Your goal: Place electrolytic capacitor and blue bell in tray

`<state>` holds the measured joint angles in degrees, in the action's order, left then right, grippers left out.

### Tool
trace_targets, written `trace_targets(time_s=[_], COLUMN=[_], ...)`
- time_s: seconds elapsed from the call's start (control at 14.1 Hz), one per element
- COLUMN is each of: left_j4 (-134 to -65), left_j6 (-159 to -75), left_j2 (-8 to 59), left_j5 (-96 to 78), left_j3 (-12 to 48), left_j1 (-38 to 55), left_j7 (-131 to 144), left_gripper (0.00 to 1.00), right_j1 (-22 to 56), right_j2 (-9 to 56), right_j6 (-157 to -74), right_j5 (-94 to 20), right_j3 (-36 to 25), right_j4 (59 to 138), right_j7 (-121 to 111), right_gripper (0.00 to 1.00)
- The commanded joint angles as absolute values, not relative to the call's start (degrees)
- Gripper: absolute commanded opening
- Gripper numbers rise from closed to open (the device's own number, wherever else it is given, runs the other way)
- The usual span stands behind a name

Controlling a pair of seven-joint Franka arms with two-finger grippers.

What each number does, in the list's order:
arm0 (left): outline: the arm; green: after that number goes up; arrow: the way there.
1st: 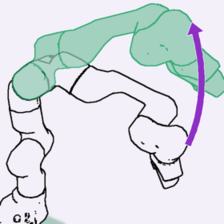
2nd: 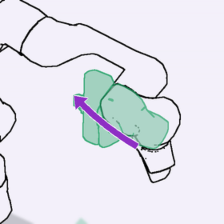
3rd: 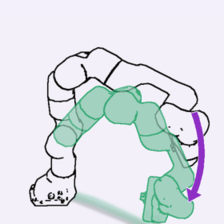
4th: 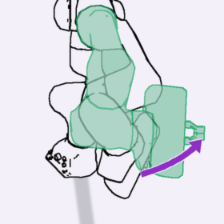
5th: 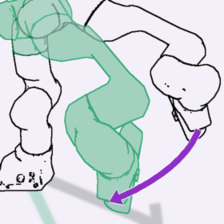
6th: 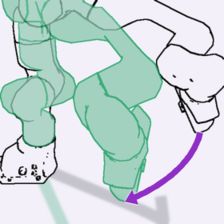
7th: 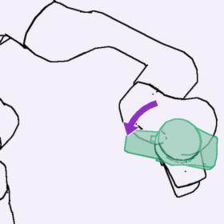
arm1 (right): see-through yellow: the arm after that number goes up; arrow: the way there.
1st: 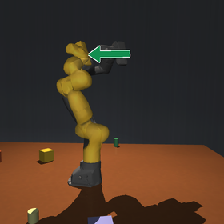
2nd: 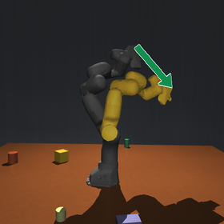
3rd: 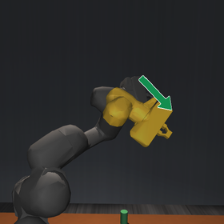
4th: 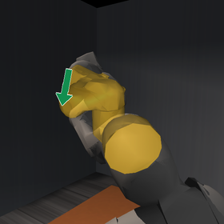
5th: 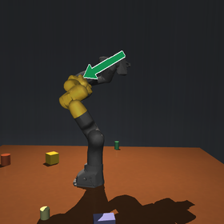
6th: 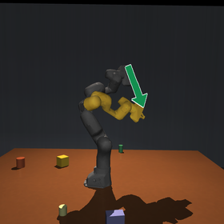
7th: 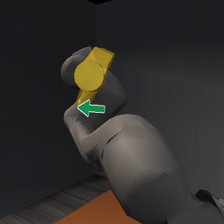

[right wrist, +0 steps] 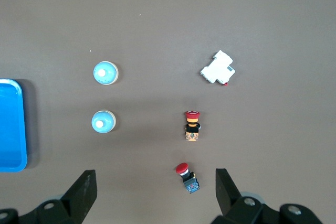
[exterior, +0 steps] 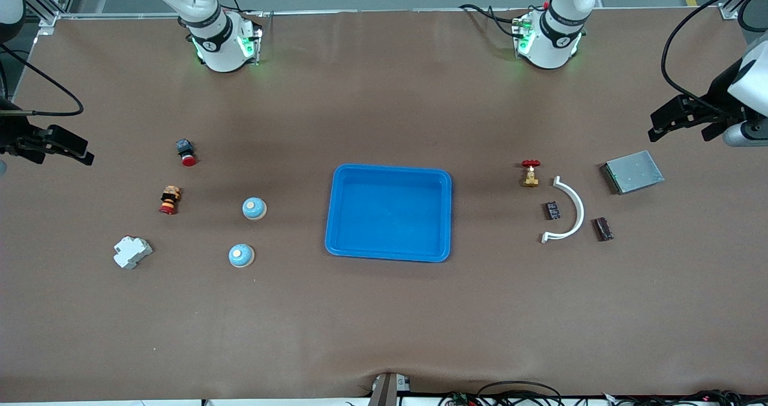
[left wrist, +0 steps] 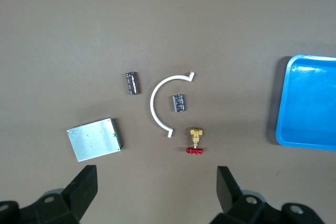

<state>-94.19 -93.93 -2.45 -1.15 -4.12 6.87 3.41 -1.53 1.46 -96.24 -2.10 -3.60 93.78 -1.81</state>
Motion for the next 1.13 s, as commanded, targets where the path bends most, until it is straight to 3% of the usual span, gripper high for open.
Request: trace_targets(time_s=[0.0,0.42,1.06], left_j4=[-93.07,-93.25,-93.34], left_j6=[-93.34,-92.11,-97.72], left_j2=[-1.49,1.75,13.52], left_j5=[-0.62,-0.62,1.32], left_j3=[-3.78,-3.95,-4.66], left_j1=[6.33,6.24,3.96], left_j7=[3.6,3.78,3.69], left_gripper=[1.0,1.0,1.0], right_j1=[-2.02,-2.11,-1.85], right_j2=[0.18,0.09,0.09], right_j6=[-96.24,-95.89,-98.78], right_j5=[-2.9,-2.9,-3.34], right_j3=[-3.08,-3.08,-2.99], right_j4=[95.01,95.01,99.91], right_j7=[-1.05,-1.05,0.26], right_gripper=[1.0,1.0,1.0])
